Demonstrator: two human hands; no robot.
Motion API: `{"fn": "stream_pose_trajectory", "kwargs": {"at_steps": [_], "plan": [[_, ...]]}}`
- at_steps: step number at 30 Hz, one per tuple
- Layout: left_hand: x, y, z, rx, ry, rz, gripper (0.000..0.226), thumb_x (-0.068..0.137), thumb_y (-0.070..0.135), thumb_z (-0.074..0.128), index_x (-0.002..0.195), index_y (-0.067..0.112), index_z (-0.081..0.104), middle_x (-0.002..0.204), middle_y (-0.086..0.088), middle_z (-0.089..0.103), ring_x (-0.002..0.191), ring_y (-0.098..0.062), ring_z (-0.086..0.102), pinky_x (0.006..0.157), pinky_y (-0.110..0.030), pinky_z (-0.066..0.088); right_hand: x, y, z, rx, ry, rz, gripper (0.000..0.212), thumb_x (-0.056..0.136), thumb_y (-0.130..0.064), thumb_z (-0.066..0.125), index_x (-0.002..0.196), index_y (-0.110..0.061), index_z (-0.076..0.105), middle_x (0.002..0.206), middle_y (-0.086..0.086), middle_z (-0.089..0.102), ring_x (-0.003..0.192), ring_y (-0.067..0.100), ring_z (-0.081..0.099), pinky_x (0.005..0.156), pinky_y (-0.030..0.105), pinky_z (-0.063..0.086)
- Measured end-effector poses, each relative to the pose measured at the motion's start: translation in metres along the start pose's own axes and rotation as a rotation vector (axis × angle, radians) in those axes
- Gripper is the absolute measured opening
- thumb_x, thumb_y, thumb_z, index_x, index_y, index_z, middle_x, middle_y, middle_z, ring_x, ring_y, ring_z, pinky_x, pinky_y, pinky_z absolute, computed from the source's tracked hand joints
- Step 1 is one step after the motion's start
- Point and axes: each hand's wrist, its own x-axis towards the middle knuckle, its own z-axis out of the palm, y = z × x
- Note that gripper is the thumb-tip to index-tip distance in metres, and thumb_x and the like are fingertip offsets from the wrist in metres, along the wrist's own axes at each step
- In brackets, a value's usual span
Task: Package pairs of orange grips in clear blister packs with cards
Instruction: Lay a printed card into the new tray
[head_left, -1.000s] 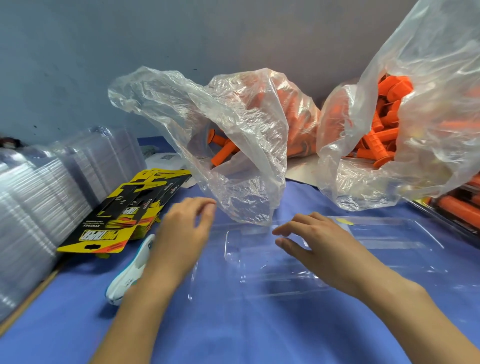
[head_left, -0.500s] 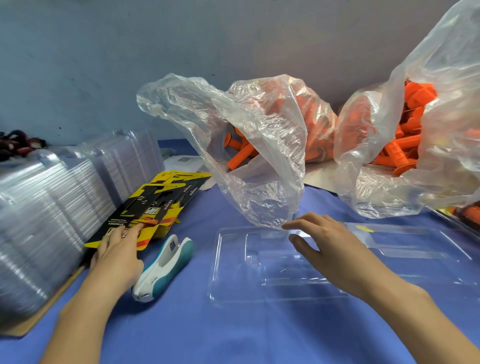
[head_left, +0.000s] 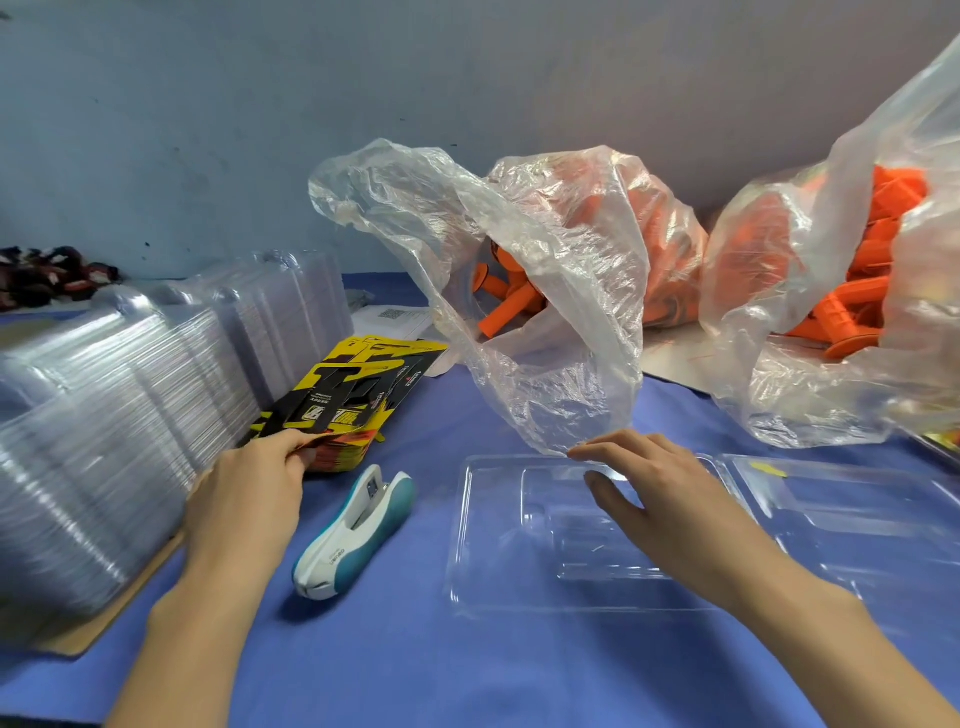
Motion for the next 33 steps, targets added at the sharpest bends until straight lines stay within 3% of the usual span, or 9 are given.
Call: {"fn": "stream_pose_trajectory", "kwargs": {"at_steps": [6, 10, 13, 16, 20, 24, 27, 30, 33], "plan": [[0.004, -0.001, 0.007, -0.029, -0.032, 0.014, 0.014, 0.096, 0.024, 0.061, 0.102, 0.019, 0.073, 0.093, -0.014, 0.071, 0.085, -0.041, 0.058, 0.063, -0.04, 0.045, -0.002, 0.001, 0.002, 0.0, 0.014, -0.021, 0.029, 0.1, -0.032, 0.05, 0.126, -0.035, 0.062, 0.122, -0.018, 0.06, 0.112, 0.013, 0.053, 0.098, 0.023, 0.034], [0.005, 0.005, 0.007, -0.1, 0.035, -0.001, 0.019, 0.09, 0.027, 0.07, 0.083, 0.011, 0.065, 0.077, -0.011, 0.064, 0.072, -0.034, 0.05, 0.059, -0.038, 0.037, -0.002, -0.004, 0.003, 0.025, 0.046, -0.032, 0.027, 0.1, -0.03, 0.051, 0.124, -0.035, 0.063, 0.118, -0.019, 0.06, 0.11, 0.012, 0.054, 0.096, 0.022, 0.035], [0.005, 0.007, 0.005, -0.104, 0.075, -0.013, 0.032, 0.087, 0.038, 0.071, 0.075, 0.013, 0.056, 0.071, -0.005, 0.058, 0.07, -0.031, 0.047, 0.057, -0.037, 0.034, -0.003, -0.017, 0.005, 0.108, 0.077, -0.047, 0.026, 0.099, -0.03, 0.053, 0.122, -0.035, 0.064, 0.116, -0.021, 0.06, 0.108, 0.009, 0.053, 0.092, 0.016, 0.034], [0.006, 0.007, 0.004, -0.059, 0.043, -0.005, 0.031, 0.087, 0.047, 0.069, 0.079, 0.02, 0.055, 0.081, -0.004, 0.063, 0.079, -0.032, 0.054, 0.063, -0.036, 0.036, 0.004, -0.043, 0.012, 0.194, 0.055, -0.095, 0.029, 0.1, -0.035, 0.047, 0.127, -0.04, 0.057, 0.12, -0.026, 0.054, 0.112, 0.002, 0.047, 0.094, 0.008, 0.029], [0.008, 0.01, 0.005, -0.078, -0.008, 0.014, 0.038, 0.083, 0.052, 0.071, 0.075, 0.022, 0.049, 0.084, -0.001, 0.063, 0.084, -0.031, 0.056, 0.066, -0.036, 0.034, 0.044, -0.091, 0.028, 0.279, 0.051, -0.142, 0.035, 0.102, -0.032, 0.045, 0.136, -0.039, 0.05, 0.131, -0.018, 0.05, 0.117, 0.01, 0.046, 0.098, 0.022, 0.035], [0.01, 0.006, 0.004, -0.103, -0.061, 0.018, 0.044, 0.08, 0.059, 0.07, 0.071, 0.023, 0.046, 0.071, 0.007, 0.052, 0.08, -0.031, 0.057, 0.062, -0.035, 0.033, 0.09, -0.134, 0.051, 0.27, -0.059, -0.112, 0.041, 0.102, -0.036, 0.044, 0.143, -0.033, 0.042, 0.142, -0.009, 0.043, 0.123, 0.022, 0.048, 0.099, 0.042, 0.043], [0.015, -0.001, 0.002, -0.152, -0.134, 0.041, 0.042, 0.082, 0.057, 0.067, 0.068, 0.025, 0.044, 0.065, 0.01, 0.05, 0.072, -0.027, 0.053, 0.057, -0.035, 0.035, 0.107, -0.148, 0.068, 0.189, -0.119, -0.113, 0.043, 0.101, -0.04, 0.046, 0.143, -0.031, 0.043, 0.141, -0.005, 0.045, 0.123, 0.025, 0.049, 0.093, 0.043, 0.046], [0.02, -0.014, -0.001, -0.228, -0.253, 0.111, 0.032, 0.089, 0.046, 0.065, 0.07, 0.027, 0.047, 0.069, 0.007, 0.057, 0.073, -0.022, 0.054, 0.063, -0.037, 0.045, 0.113, -0.151, 0.08, 0.17, -0.125, -0.049, 0.043, 0.099, -0.052, 0.044, 0.138, -0.035, 0.047, 0.134, -0.005, 0.049, 0.117, 0.024, 0.052, 0.086, 0.039, 0.043], [0.022, -0.023, -0.006, -0.402, -0.33, 0.167, 0.008, 0.096, 0.032, 0.061, 0.087, 0.032, 0.063, 0.081, 0.012, 0.066, 0.081, -0.014, 0.06, 0.068, -0.031, 0.043, 0.115, -0.15, 0.088, 0.179, -0.099, 0.011, 0.04, 0.099, -0.054, 0.04, 0.133, -0.036, 0.051, 0.13, -0.006, 0.052, 0.114, 0.024, 0.054, 0.083, 0.038, 0.042]]}}
